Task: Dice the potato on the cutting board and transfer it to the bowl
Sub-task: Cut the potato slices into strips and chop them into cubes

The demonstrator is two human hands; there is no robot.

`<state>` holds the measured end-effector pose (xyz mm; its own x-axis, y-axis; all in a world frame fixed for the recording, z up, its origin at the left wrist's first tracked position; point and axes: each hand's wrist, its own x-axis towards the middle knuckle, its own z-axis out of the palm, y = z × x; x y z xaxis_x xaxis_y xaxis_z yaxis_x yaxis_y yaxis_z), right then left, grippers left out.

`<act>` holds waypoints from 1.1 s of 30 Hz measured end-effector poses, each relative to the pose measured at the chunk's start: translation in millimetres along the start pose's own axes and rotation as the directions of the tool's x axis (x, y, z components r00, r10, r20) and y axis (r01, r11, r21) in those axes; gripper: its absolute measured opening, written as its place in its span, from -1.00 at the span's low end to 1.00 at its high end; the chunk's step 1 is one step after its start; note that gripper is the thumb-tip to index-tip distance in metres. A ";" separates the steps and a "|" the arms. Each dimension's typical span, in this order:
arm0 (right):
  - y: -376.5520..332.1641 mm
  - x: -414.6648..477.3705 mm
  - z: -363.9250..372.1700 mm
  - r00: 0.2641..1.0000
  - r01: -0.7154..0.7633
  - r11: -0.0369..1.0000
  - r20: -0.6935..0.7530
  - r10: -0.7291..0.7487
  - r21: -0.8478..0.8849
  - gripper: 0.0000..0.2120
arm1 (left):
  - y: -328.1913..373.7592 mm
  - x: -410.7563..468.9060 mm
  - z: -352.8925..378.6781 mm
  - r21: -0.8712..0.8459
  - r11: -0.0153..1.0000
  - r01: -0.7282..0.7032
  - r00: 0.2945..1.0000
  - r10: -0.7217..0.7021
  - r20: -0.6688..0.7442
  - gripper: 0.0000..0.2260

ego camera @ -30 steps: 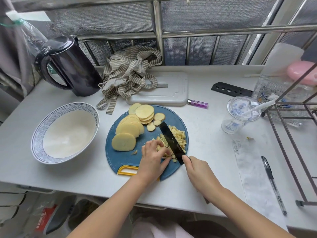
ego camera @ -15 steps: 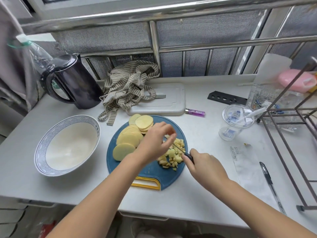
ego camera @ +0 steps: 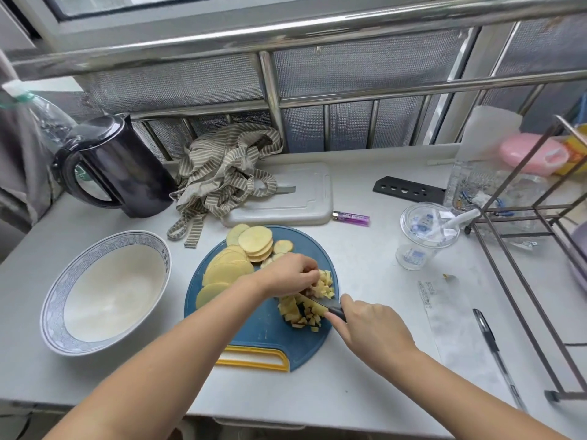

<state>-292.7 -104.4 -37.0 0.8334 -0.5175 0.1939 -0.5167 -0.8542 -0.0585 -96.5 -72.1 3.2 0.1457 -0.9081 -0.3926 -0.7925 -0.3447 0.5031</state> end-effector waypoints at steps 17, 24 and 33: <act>9.4 8.8 -2.2 1.000 0.008 0.999 -0.013 -0.009 -0.047 -0.57 | 24.6 6.9 -12.0 -0.151 0.988 -0.006 0.963 0.047 0.266 -0.74; 7.1 9.9 -8.0 0.999 0.031 0.999 -0.037 -0.033 -0.044 -0.54 | 4.8 13.1 -11.5 -0.120 0.989 0.089 0.978 -0.064 0.198 -0.70; 10.7 11.2 -8.9 0.999 0.029 0.998 -0.028 -0.031 -0.059 -0.53 | 14.6 2.4 -22.7 -0.194 0.978 0.070 0.976 -0.027 0.215 -0.70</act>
<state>-290.6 -118.8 -26.8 0.8430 -0.4893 0.2234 -0.5029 -0.8643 0.0049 -94.3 -84.8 27.1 0.0360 -0.8262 -0.5623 -0.6502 -0.4466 0.6147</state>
